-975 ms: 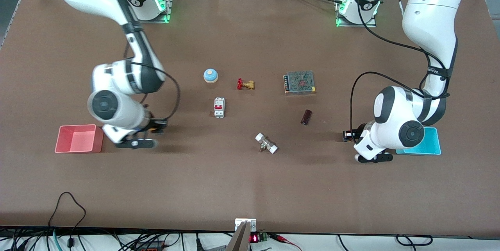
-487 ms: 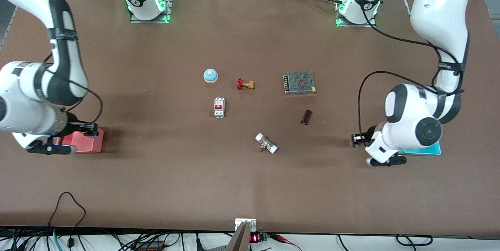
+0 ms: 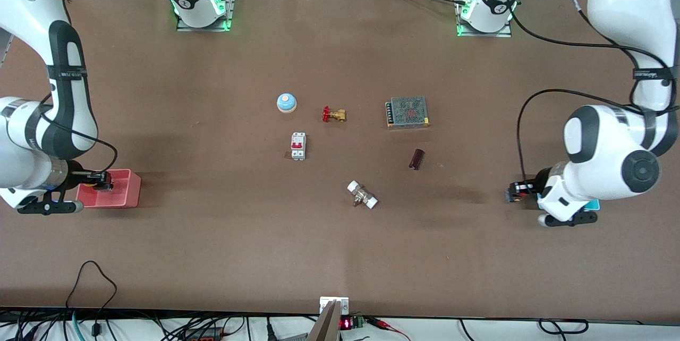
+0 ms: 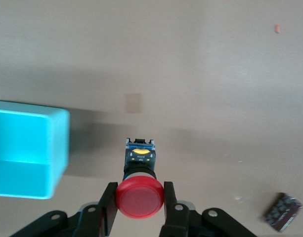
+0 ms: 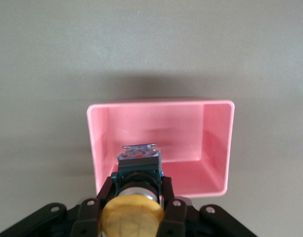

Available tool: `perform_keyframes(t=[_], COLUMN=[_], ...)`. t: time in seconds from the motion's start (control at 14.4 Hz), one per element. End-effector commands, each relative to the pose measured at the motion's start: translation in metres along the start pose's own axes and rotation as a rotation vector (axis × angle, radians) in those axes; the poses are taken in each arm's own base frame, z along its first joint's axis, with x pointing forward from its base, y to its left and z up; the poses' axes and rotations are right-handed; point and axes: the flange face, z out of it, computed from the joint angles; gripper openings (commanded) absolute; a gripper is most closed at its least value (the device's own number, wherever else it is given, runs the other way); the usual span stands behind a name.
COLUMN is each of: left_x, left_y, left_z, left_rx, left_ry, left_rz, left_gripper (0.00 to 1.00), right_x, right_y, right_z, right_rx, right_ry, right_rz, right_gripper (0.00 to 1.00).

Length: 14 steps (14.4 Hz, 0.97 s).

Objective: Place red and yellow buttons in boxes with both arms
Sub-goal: 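Lower the buttons into the boxes and open both grippers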

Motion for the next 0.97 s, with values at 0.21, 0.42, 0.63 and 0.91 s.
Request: perform_keyframes(t=[0.21,0.42,0.63,0.91], left_x=[0.002,0.002,0.003,0.005], left_y=[-0.073,-0.102,-0.125,-0.13], left_z=[-0.019,-0.018,0.003,0.034], left_rx=[0.008,0.003,0.03,0.061], left_ry=[0.004,0.004,-0.027,-0.078], left_rz=[0.108,0.154,0.183,0.195], left_gripper=[0.24,0.24,0.23,0.24], right_x=[0.014,0.012,0.011,0.011], right_y=[0.004,0.014,0.017,0.017], right_z=[0.014,0.031,0.047,0.059], right_rx=[-0.022,-0.018,-0.019,-0.018], right_ry=[0.007,-0.013,-0.036,-0.05], right_rz=[-0.023,-0.01,-0.008,-0.004], right_gripper=[0.27,0.27,0.27,0.28])
